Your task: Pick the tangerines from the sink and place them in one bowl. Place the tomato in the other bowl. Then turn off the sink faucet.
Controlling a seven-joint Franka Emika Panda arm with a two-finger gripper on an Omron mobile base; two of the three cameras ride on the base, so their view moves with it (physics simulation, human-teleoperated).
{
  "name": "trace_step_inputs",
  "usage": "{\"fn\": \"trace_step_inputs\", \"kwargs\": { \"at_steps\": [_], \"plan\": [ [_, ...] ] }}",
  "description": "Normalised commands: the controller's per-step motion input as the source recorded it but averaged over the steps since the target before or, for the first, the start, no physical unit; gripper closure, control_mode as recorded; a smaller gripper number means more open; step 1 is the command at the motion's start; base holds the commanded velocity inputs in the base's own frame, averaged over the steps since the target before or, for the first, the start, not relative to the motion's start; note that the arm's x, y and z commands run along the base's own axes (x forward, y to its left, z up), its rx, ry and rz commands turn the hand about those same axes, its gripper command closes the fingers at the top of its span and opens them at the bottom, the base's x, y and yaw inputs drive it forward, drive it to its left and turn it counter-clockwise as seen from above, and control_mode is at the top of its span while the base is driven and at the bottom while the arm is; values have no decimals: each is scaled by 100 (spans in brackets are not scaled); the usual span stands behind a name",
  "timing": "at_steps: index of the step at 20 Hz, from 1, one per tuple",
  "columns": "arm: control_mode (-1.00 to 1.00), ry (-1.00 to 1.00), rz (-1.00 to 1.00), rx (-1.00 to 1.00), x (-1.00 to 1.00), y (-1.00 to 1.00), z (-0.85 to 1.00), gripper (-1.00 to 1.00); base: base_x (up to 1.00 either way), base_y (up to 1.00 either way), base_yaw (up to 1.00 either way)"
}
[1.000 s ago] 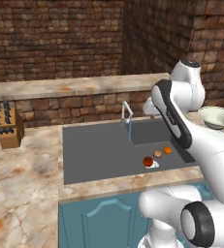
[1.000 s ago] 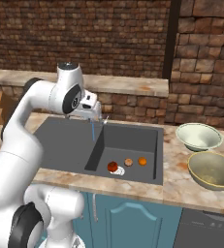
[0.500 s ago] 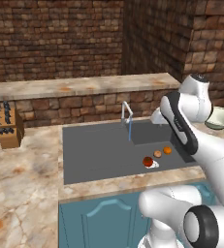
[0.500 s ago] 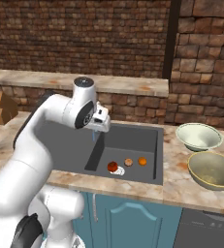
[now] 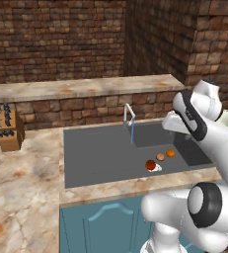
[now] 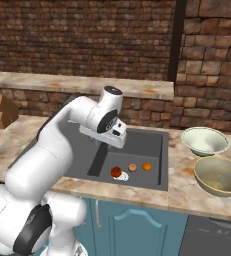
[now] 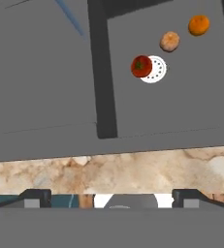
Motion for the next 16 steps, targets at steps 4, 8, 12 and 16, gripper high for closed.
{"fn": "trace_step_inputs", "kwargs": {
  "at_steps": [4,8,12,16],
  "plan": [
    [-100,20,-8,6,0,-19,-30,-100,0,0,0],
    [-100,6,-8,0,0,-1,-36,-100,0,0,0],
    [-100,-5,0,1,0,0,-51,-100,0,0,0],
    [-100,-1,0,3,10,0,-37,-100,0,0,0]
  ]
}}
